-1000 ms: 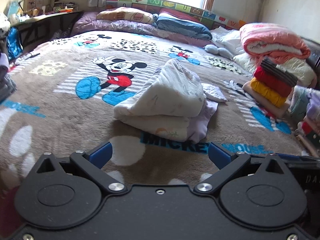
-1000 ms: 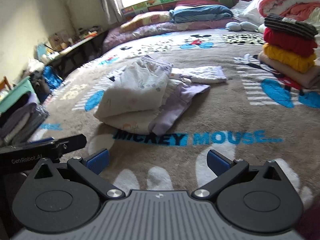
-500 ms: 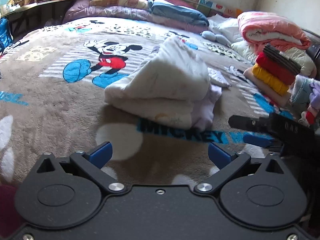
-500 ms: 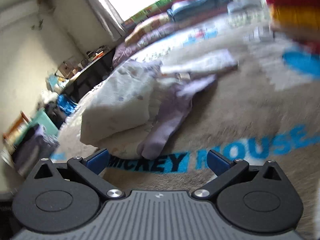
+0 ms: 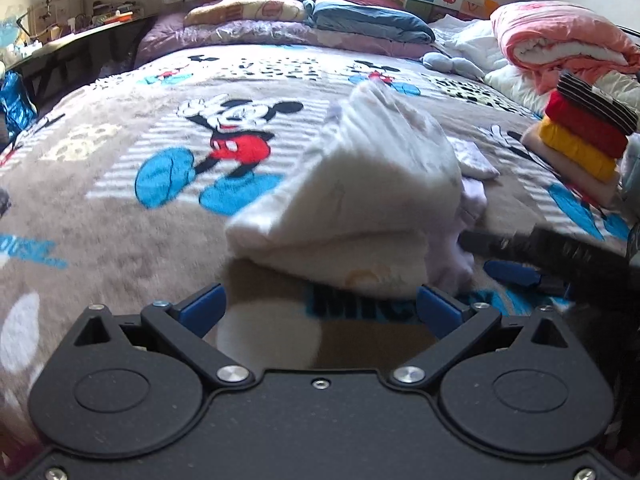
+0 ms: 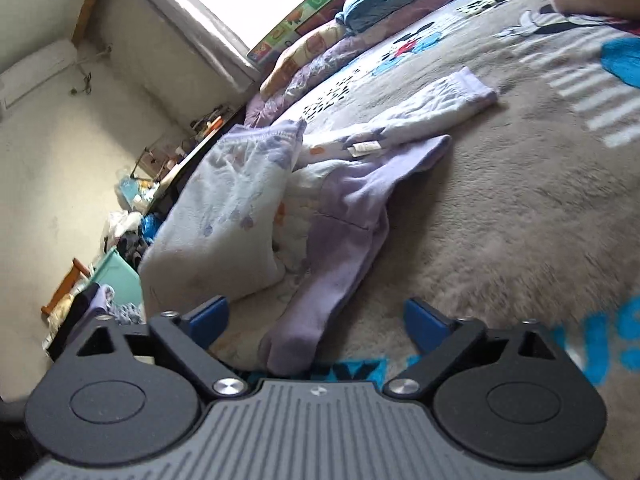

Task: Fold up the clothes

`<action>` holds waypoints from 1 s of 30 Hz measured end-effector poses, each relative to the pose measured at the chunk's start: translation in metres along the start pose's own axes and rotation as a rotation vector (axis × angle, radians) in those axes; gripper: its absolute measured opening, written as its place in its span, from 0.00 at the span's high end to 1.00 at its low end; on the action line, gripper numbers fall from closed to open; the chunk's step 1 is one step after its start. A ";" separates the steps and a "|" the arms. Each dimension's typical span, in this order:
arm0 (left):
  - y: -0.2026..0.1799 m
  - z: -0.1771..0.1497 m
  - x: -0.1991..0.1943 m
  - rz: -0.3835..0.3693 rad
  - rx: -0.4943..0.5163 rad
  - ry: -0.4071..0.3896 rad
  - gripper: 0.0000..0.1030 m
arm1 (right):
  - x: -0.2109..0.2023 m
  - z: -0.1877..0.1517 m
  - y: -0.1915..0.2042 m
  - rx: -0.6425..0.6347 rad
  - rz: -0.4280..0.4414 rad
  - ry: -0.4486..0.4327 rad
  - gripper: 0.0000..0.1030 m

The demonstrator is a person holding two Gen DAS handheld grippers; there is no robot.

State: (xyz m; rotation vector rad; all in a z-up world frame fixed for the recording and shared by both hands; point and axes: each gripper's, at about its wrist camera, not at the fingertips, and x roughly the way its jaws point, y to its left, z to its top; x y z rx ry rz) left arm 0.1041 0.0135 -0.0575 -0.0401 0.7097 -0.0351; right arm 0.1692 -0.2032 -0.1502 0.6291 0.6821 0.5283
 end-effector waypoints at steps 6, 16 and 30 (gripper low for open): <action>0.000 0.034 0.010 0.003 0.023 -0.036 0.03 | 0.014 0.007 -0.005 0.002 0.023 0.027 0.41; -0.011 0.084 0.051 -0.068 0.046 -0.013 0.14 | 0.028 0.013 -0.006 -0.013 0.048 0.044 0.39; -0.014 0.098 0.065 -0.146 0.024 -0.008 0.84 | 0.011 0.014 -0.020 0.112 0.114 -0.030 0.90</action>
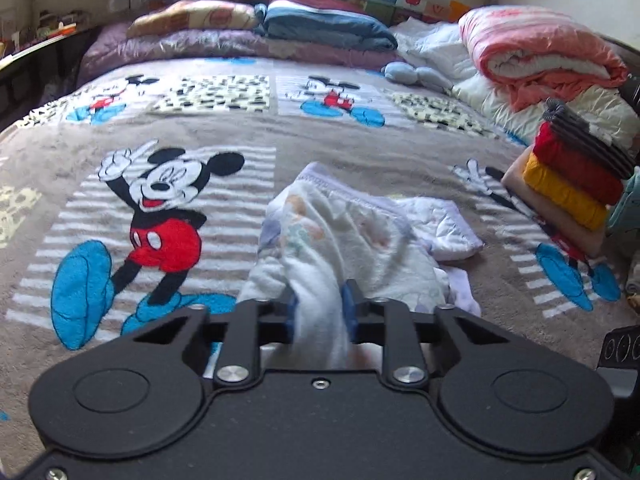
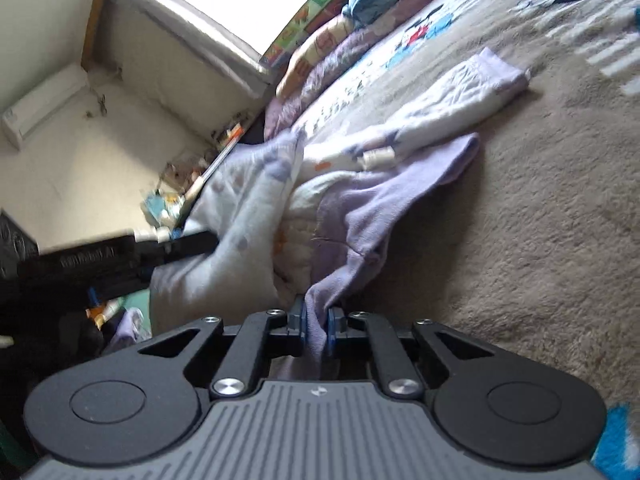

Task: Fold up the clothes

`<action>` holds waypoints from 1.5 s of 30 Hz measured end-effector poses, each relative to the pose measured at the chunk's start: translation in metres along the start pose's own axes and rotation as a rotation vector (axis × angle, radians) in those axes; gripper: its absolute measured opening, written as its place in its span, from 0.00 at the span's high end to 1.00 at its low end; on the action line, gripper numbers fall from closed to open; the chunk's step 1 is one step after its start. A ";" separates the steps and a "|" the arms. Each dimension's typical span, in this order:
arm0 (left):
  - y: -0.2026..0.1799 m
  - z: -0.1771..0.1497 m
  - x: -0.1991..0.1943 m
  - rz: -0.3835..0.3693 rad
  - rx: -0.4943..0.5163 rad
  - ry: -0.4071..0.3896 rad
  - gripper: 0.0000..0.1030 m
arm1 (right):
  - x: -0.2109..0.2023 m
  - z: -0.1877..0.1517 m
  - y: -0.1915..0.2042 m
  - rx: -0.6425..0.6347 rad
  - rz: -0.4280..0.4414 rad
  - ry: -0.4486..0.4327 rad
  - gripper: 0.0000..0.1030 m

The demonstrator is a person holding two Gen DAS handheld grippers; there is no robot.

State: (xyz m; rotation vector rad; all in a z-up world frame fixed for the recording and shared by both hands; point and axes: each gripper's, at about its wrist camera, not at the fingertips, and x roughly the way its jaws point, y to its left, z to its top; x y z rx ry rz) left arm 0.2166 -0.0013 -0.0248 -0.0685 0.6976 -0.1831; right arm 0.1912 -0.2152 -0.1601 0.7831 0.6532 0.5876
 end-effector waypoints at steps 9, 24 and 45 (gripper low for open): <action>0.022 -0.005 -0.049 0.112 -0.073 -0.158 0.88 | -0.059 0.023 -0.007 0.044 0.043 -0.126 0.90; 0.057 -0.070 -0.066 0.341 -0.185 -0.184 0.88 | -0.111 0.019 -0.045 0.170 -0.029 -0.188 0.90; 0.067 -0.109 -0.071 0.522 -0.217 -0.105 0.50 | -0.154 0.001 -0.065 0.169 -0.163 -0.238 0.69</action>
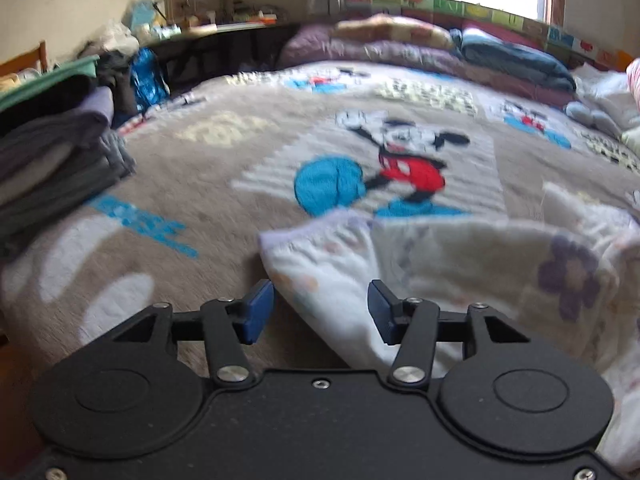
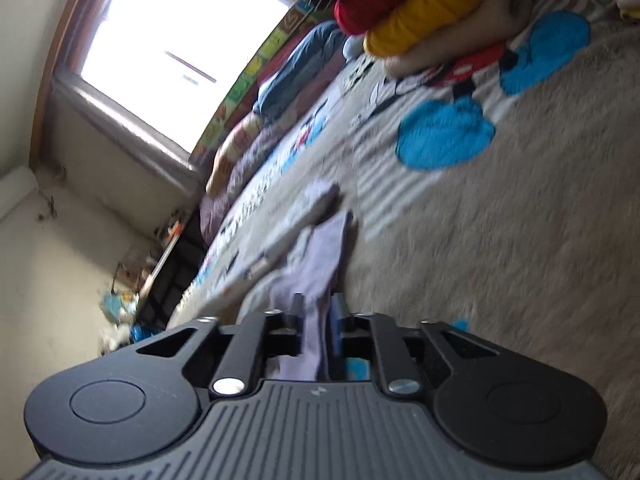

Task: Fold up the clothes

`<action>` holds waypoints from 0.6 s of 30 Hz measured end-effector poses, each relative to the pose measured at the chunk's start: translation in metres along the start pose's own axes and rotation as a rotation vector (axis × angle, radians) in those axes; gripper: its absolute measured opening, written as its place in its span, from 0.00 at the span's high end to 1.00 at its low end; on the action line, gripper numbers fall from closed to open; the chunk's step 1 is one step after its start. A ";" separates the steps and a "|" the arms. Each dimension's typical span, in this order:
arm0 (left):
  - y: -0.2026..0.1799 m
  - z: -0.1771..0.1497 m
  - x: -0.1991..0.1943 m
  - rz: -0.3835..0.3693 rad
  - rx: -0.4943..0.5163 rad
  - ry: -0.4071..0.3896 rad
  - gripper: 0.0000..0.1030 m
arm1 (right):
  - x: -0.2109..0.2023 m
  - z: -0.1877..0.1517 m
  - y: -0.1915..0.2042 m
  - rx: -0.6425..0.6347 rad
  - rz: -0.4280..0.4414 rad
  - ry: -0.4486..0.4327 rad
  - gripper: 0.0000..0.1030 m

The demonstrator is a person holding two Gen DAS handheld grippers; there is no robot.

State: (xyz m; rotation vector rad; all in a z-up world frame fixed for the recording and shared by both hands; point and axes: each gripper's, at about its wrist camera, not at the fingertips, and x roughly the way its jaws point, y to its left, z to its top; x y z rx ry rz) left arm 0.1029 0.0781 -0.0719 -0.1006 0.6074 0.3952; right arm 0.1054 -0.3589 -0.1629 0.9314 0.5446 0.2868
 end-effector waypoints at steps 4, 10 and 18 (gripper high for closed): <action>-0.021 0.012 -0.019 -0.056 0.068 -0.048 0.50 | 0.019 0.008 0.004 0.020 0.007 0.011 0.50; -0.082 0.027 -0.035 -0.231 0.257 -0.081 0.50 | 0.058 0.014 0.006 0.029 0.003 0.075 0.47; -0.184 0.040 -0.038 -0.391 0.581 -0.123 0.43 | 0.093 0.012 0.012 -0.003 -0.003 0.101 0.50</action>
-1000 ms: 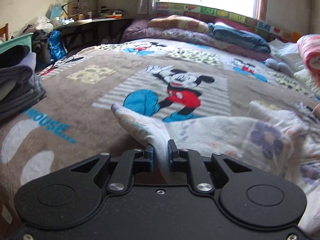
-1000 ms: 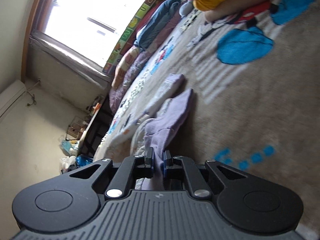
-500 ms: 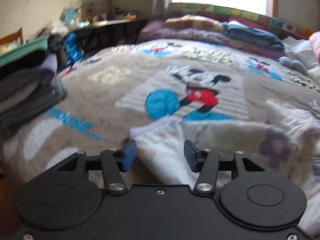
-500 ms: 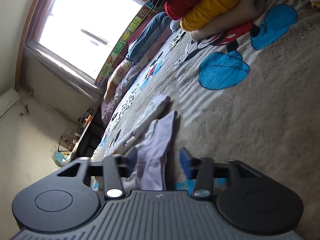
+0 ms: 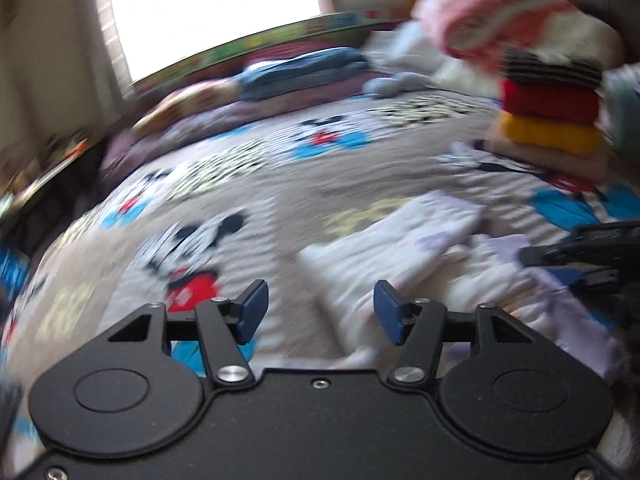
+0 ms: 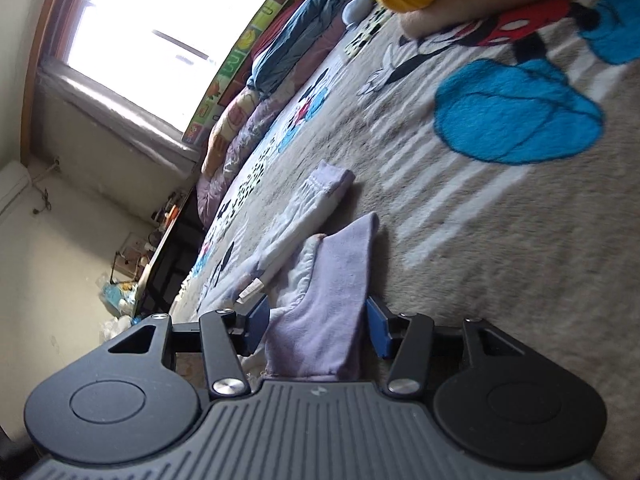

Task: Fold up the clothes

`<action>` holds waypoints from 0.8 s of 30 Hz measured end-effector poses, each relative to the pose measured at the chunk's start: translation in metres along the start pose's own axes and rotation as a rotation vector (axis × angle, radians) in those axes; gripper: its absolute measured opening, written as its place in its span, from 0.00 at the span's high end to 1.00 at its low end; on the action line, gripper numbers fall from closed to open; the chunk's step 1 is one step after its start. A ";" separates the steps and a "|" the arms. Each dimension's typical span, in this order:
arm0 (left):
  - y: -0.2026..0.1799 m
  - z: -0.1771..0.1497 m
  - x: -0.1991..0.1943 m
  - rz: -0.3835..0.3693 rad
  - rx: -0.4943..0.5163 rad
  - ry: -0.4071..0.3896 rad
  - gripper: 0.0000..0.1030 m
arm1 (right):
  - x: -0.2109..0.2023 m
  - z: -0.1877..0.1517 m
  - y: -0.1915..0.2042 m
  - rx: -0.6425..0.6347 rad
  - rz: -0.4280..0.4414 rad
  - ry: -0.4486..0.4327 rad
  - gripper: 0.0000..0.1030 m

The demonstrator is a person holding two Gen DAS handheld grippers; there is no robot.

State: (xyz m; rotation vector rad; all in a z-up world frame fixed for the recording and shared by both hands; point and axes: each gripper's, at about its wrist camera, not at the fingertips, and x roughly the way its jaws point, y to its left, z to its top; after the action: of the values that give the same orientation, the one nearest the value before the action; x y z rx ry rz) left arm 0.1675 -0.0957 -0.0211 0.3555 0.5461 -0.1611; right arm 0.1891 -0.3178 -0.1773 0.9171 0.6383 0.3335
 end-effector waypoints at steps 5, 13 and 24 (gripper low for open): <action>-0.030 0.024 0.036 -0.061 0.119 0.040 0.42 | 0.006 0.001 0.000 -0.009 0.007 0.008 0.61; -0.066 0.045 0.096 -0.147 0.215 0.166 0.42 | 0.008 0.001 -0.001 -0.017 0.016 0.016 0.62; -0.106 0.073 0.161 -0.207 0.263 0.300 0.42 | 0.001 -0.002 -0.003 -0.023 0.028 0.035 0.62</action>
State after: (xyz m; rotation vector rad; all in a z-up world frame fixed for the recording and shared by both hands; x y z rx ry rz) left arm 0.3127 -0.2303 -0.0800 0.5841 0.8621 -0.3850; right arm 0.1887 -0.3180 -0.1811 0.9005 0.6532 0.3817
